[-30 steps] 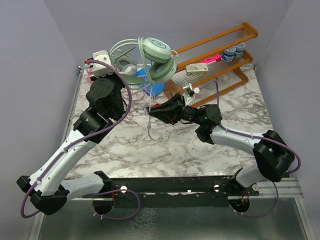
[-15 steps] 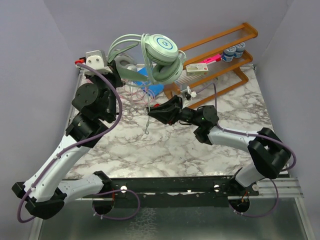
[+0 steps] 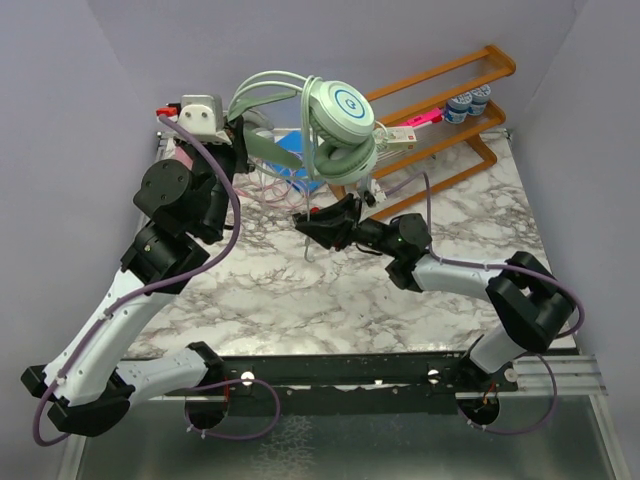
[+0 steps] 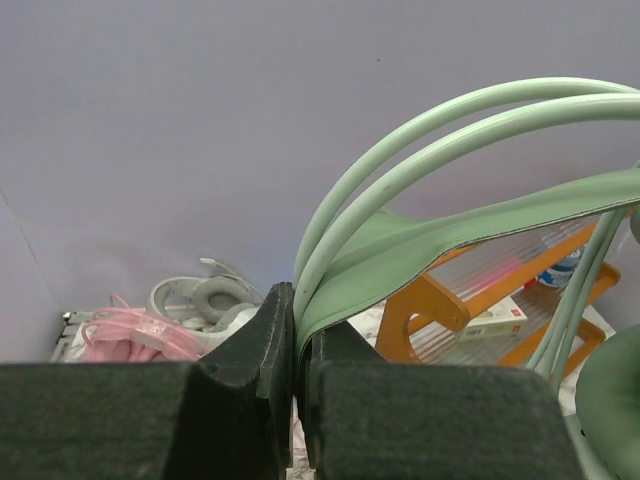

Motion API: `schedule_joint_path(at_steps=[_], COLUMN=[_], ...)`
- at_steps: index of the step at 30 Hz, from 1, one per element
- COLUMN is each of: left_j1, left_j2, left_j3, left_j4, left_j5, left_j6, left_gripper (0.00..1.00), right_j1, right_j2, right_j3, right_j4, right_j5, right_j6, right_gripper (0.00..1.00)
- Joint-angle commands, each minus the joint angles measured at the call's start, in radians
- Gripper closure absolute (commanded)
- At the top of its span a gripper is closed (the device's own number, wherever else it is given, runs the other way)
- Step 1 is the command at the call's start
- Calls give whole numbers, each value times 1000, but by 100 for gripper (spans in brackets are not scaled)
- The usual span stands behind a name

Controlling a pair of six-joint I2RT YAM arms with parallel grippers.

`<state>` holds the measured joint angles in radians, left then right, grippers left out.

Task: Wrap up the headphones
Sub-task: Wrap the headphones cable around the headphones.

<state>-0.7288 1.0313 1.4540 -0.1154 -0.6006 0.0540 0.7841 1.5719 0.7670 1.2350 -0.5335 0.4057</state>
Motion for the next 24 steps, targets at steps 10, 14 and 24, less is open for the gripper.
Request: schedule_joint_path(at_steps=[10,14,24], left_j1=[-5,-4,-4], left_j2=[-21,-23,-21], left_j3=[97,112,149], left_j4=[-14,-16,-26], left_j5=[118,123,132], left_j6=[-49,-50,-50], left_gripper=[100,100,100], right_j1=[4,4,4], right_j2=[60,65,46], right_j3=[2,-16,-91], right_j4=[9,1,-39], right_j5=[43,32,35], right_j6=[-106,-128,-177], right_gripper=[60,49,29])
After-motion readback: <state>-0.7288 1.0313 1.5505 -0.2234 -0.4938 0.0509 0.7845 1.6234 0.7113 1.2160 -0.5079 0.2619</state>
